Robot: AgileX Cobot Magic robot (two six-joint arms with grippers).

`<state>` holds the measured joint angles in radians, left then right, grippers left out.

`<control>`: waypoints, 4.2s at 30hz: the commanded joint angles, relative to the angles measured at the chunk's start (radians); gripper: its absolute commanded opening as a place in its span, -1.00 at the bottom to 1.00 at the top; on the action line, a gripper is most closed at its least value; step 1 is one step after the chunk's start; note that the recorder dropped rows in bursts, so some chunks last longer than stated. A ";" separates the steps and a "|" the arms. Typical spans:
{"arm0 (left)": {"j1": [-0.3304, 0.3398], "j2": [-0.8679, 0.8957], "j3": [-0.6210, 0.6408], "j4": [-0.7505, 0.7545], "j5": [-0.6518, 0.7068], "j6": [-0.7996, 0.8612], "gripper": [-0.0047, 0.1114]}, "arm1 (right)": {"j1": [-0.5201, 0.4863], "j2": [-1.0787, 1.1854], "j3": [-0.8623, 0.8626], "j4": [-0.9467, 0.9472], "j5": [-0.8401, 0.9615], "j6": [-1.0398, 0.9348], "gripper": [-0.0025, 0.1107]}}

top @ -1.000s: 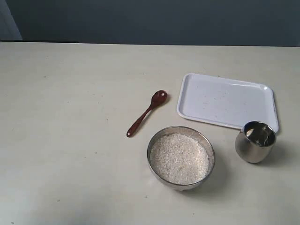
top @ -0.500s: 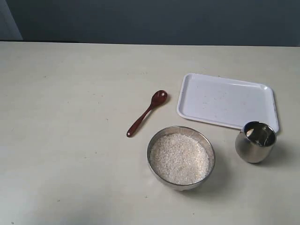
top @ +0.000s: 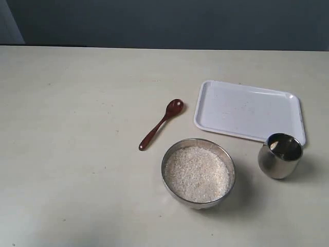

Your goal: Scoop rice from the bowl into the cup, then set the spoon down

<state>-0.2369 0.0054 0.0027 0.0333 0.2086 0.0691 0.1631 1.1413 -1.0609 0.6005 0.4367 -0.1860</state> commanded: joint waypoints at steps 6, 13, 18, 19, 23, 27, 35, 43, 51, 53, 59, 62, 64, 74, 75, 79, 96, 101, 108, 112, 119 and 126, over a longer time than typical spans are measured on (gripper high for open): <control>-0.005 -0.005 -0.003 -0.003 -0.009 -0.005 -0.91 | 0.391 0.480 -0.254 -0.797 0.187 0.706 -0.97; -0.005 -0.005 -0.003 -0.003 -0.009 -0.005 -0.91 | 0.533 0.687 -0.521 -0.686 0.274 0.603 -0.97; -0.005 -0.005 -0.003 -0.003 -0.009 -0.005 -0.91 | 0.595 0.718 -0.579 -0.588 0.103 0.463 -0.97; -0.005 -0.005 -0.003 -0.003 -0.009 -0.005 -0.91 | 0.595 0.718 -0.579 -0.588 0.095 0.469 -0.97; -0.005 -0.005 -0.003 -0.003 -0.009 -0.005 -0.91 | 0.582 0.719 -0.579 -0.589 0.180 0.639 -0.97; -0.005 -0.005 -0.003 -0.003 -0.009 -0.005 -0.91 | 0.575 0.749 -0.579 -0.589 0.398 0.655 -0.96; -0.005 -0.005 -0.003 -0.003 -0.009 -0.005 -0.91 | 0.577 0.828 -0.579 -0.397 0.486 0.662 -0.15; -0.005 -0.005 -0.003 -0.003 -0.009 -0.005 -0.91 | 0.594 0.967 -0.579 -0.208 0.477 0.718 -0.16; -0.005 -0.005 -0.003 -0.003 -0.009 -0.005 -0.91 | 0.594 1.033 -0.579 -0.214 0.573 0.753 -0.16; -0.005 -0.005 -0.003 -0.003 -0.009 -0.005 -0.91 | 0.594 1.033 -0.579 -0.237 0.563 0.778 -0.16; -0.005 -0.005 -0.003 -0.003 -0.009 -0.005 -0.91 | 0.594 1.044 -0.579 -0.255 0.527 0.793 -0.16; -0.005 -0.005 -0.003 -0.003 -0.009 -0.005 -0.91 | 0.594 1.060 -0.579 -0.253 0.511 0.812 -0.16; -0.005 -0.005 -0.003 -0.003 -0.009 -0.005 -0.91 | 0.594 1.076 -0.579 -0.253 0.515 0.812 -0.16; -0.005 -0.005 -0.003 -0.003 -0.009 -0.005 -0.91 | 0.594 1.101 -0.579 -0.236 0.443 0.876 -0.16; -0.005 -0.005 -0.003 -0.003 -0.009 -0.005 -0.91 | 0.594 1.103 -0.579 -0.236 0.451 0.893 -0.16; -0.005 -0.005 -0.003 -0.003 -0.009 -0.005 -0.91 | 0.594 1.118 -0.579 -0.253 0.470 0.947 -0.16; -0.005 -0.005 -0.003 -0.003 -0.005 -0.005 -0.91 | 0.594 1.120 -0.579 -0.251 0.421 0.995 -0.59; -0.005 -0.005 -0.003 -0.003 -0.005 -0.005 -0.91 | 0.594 1.122 -0.579 -0.258 0.462 0.995 -0.59; -0.005 -0.005 -0.003 -0.003 -0.005 -0.005 -0.91 | 0.594 1.160 -0.579 -0.229 0.541 1.011 -0.59; -0.005 -0.005 -0.003 -0.003 -0.005 -0.005 -0.91 | 0.594 1.173 -0.579 -0.189 0.547 0.954 -0.59; -0.005 -0.005 -0.003 -0.003 -0.005 -0.005 -0.91 | 0.594 1.177 -0.579 -0.211 0.586 0.946 -0.59; -0.005 -0.005 -0.003 -0.003 -0.007 -0.005 -0.91 | 0.594 1.177 -0.590 -0.208 0.609 0.903 -0.97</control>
<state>-0.2369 0.0054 0.0027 0.0333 0.2086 0.0691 0.7595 2.2959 -1.6514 0.4249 1.0249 0.7430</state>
